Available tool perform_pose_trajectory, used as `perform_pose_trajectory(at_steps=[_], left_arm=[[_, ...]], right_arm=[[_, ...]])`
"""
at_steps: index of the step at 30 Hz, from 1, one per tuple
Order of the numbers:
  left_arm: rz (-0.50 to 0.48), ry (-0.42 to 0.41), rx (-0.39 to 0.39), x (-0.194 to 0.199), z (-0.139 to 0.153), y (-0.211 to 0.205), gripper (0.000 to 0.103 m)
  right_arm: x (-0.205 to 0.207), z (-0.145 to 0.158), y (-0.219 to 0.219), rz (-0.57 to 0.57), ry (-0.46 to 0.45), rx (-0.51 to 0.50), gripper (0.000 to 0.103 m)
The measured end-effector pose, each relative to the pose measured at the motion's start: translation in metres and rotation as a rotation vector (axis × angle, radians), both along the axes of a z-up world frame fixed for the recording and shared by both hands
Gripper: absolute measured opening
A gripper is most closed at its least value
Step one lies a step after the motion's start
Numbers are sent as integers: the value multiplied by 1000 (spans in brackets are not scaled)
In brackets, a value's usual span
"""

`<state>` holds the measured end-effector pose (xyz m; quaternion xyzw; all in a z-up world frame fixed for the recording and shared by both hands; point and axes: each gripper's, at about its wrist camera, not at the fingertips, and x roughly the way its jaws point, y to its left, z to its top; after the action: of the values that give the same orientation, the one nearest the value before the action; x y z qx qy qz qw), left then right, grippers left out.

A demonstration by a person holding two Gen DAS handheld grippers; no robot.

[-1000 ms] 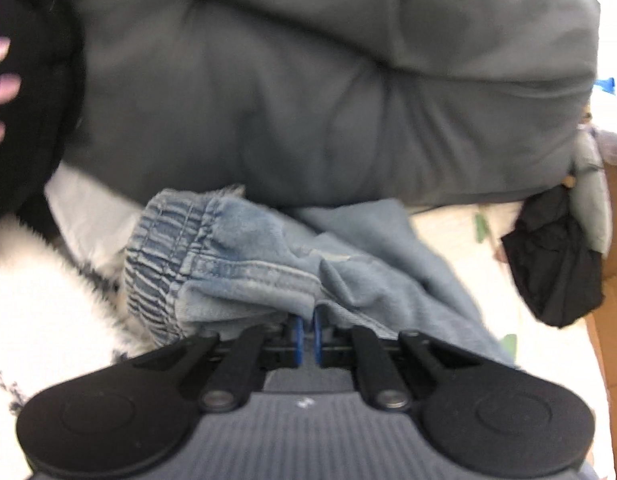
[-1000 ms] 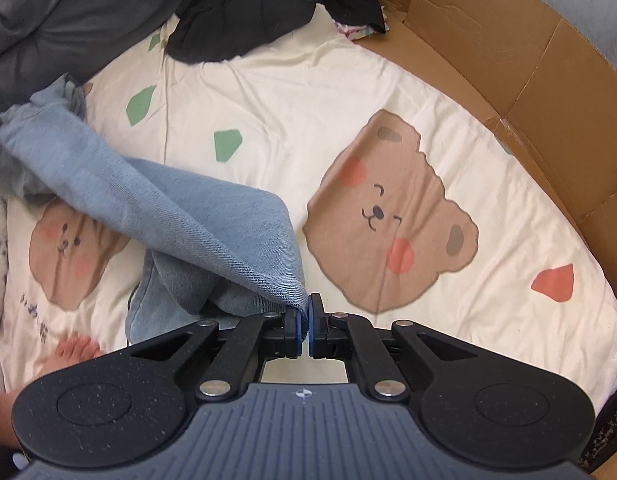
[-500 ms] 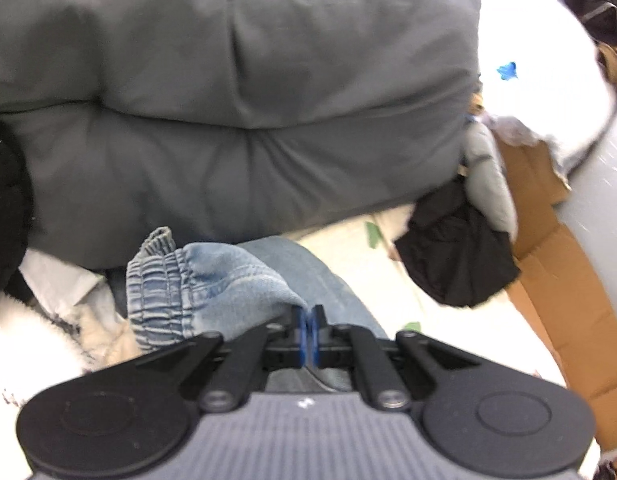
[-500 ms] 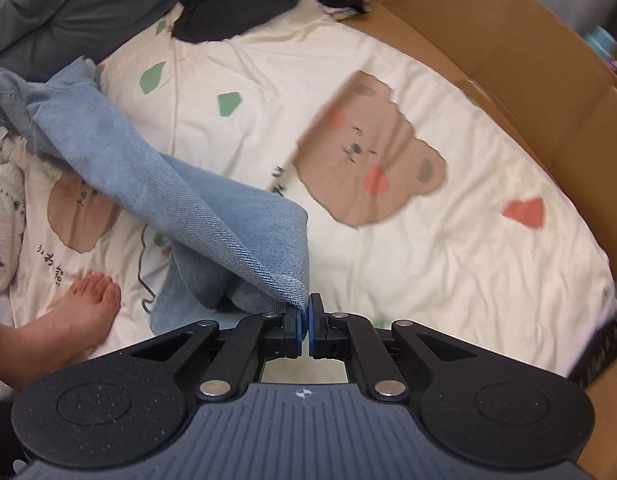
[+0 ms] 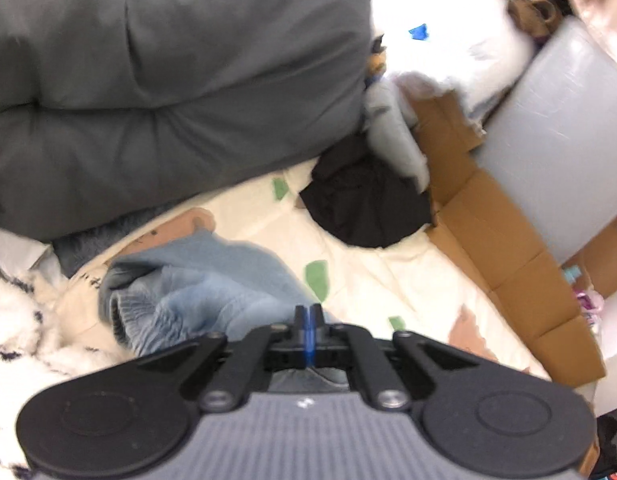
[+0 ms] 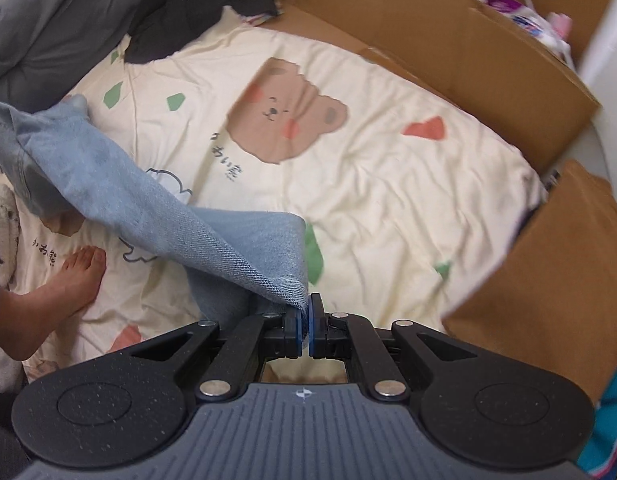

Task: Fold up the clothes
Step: 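Lift the jeans with the left tool while the right tool holds the leg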

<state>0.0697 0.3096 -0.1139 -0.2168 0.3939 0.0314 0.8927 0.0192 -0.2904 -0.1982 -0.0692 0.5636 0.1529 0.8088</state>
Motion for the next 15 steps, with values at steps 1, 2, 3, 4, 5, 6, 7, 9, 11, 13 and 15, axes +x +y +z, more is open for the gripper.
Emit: perform_pose_trajectory(at_steps=[1, 2, 3, 4, 5, 6, 7, 9, 11, 13, 15], left_arm=[[-8, -14, 2, -2, 7, -2, 0], [-19, -11, 4, -2, 11, -3, 0], [-30, -4, 7, -3, 15, -5, 0], [-35, 4, 24, -3, 15, -6, 0], [-36, 18, 34, -3, 13, -5, 0], [-26, 39, 31, -3, 9, -4, 0], [-11, 61, 28, -3, 4, -2, 0], [-7, 111, 33, -4, -7, 2, 0], [-3, 171, 54, -8, -19, 6, 0], [2, 221, 61, -13, -32, 11, 0], [11, 255, 63, -20, -44, 15, 1]], right_arm=[[-7, 3, -5, -5, 0, 6, 0], [-14, 6, -7, -6, 1, 14, 0], [-20, 7, -8, -6, 4, 22, 0], [-25, 6, -8, -8, 6, 24, 0], [-28, 3, -7, -11, 6, 21, 0], [-29, -1, -7, -21, 6, 21, 0], [-28, -5, -9, -38, 6, 22, 0], [-25, -12, -13, -69, 1, 23, 0], [-21, -17, -18, -82, -4, 20, 0], [-17, -23, -21, -90, -1, 13, 0], [-13, -29, -21, -92, 1, -1, 0]])
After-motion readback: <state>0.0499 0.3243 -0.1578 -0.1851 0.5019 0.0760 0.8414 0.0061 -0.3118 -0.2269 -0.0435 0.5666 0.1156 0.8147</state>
